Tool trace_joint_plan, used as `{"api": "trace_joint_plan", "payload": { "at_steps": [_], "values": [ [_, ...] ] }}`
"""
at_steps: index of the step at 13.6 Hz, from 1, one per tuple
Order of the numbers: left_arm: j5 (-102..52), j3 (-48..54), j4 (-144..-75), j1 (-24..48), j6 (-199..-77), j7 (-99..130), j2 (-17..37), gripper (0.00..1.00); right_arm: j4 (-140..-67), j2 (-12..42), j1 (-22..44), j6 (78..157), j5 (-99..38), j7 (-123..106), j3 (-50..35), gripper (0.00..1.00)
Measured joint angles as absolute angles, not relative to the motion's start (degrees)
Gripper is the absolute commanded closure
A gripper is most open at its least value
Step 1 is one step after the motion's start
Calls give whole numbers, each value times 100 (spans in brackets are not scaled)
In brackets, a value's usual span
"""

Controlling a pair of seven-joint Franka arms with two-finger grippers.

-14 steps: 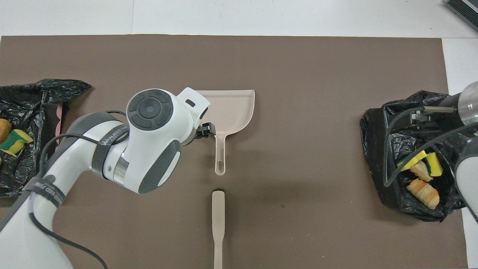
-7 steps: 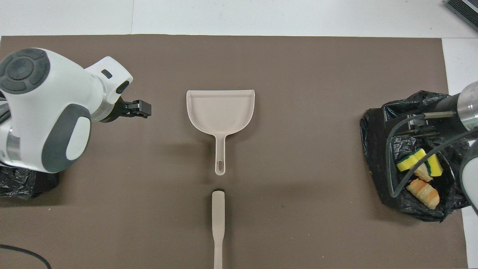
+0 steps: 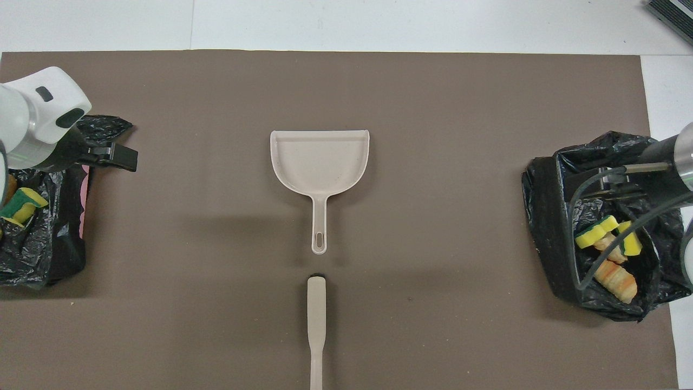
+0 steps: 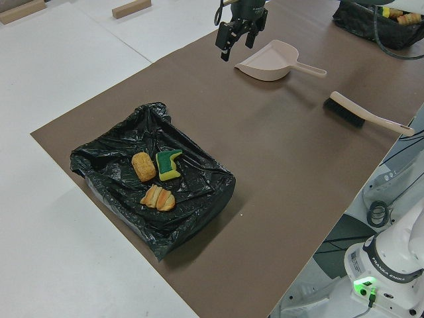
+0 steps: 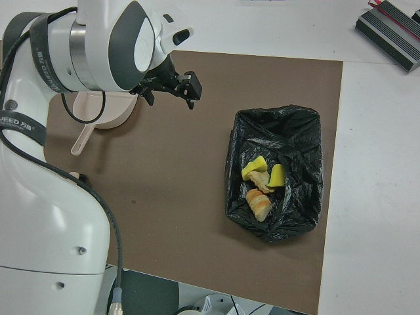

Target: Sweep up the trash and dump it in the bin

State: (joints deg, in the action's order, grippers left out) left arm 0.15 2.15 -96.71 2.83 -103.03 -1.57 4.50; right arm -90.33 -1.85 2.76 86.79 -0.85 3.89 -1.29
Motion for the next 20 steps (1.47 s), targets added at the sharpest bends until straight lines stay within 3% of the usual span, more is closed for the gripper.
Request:
{"api": "trace_joint_plan", "payload": {
  "at_steps": [10,20],
  "values": [
    [14,211,-9632,238,-9603,-226,-350,0,-9033,-178,272,8679,-85,389,-127,0],
    [14,227,-9623,243,-9165,-340,-377,0,-9034,-177,272,8679,-85,389,-127,0]
  ]
}}
